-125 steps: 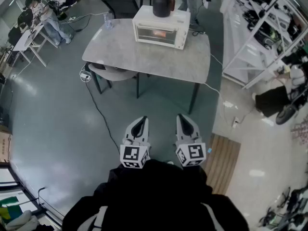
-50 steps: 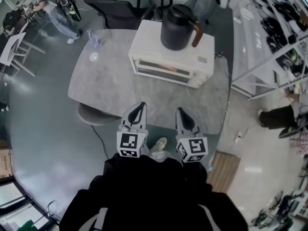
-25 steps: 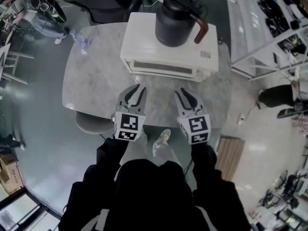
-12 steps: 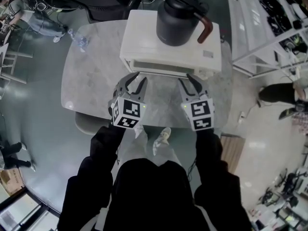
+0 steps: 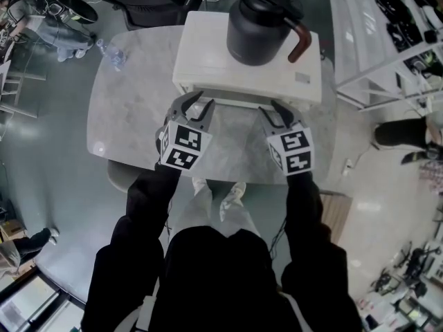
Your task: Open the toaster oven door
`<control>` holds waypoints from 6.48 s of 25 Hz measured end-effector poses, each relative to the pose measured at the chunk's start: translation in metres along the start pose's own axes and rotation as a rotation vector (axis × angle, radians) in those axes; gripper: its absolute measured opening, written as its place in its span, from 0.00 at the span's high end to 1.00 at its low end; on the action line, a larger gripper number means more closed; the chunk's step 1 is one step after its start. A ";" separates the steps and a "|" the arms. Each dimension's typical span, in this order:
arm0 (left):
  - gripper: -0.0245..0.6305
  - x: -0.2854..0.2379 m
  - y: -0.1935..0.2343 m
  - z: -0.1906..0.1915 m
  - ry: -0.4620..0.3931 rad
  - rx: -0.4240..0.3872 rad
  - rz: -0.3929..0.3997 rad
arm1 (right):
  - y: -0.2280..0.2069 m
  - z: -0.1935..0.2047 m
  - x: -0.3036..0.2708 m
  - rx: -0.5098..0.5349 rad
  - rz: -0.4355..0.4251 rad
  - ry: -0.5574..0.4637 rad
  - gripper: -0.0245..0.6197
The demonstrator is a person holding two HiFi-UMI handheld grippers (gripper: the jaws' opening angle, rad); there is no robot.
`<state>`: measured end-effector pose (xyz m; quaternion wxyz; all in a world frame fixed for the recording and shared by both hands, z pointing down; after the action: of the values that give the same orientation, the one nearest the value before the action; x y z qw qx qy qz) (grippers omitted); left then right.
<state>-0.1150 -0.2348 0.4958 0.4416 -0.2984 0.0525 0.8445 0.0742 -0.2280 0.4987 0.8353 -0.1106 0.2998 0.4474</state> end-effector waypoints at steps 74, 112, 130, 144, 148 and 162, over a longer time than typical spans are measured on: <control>0.88 0.047 -0.083 0.119 0.250 0.270 0.114 | 0.074 0.126 0.033 -0.316 -0.069 0.172 0.79; 0.88 0.041 -0.109 0.173 0.366 0.363 0.146 | 0.099 0.182 0.028 -0.455 -0.053 0.242 0.79; 0.90 0.030 -0.116 0.197 0.405 0.427 0.142 | 0.104 0.211 0.017 -0.514 -0.041 0.276 0.82; 0.93 0.020 -0.122 0.223 0.430 0.528 0.115 | 0.109 0.237 0.007 -0.552 -0.010 0.327 0.86; 0.93 0.016 -0.124 0.230 0.438 0.566 0.109 | 0.110 0.244 0.003 -0.563 0.004 0.343 0.86; 0.94 0.005 -0.129 0.252 0.464 0.632 0.096 | 0.112 0.266 -0.010 -0.603 0.063 0.379 0.87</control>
<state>-0.1322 -0.0638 0.7216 0.4483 -0.3279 0.4221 0.7165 0.0857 -0.0496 0.7255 0.6805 -0.4238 0.3070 0.5129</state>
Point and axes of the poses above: the fingertips, and each gripper's own axes: x backward along the fingers, y to its left, z out of its underside, the point moved 4 cm from there along x, backward along the fingers, and after that the axes turned 1 degree about y, right-handed, at the moved point
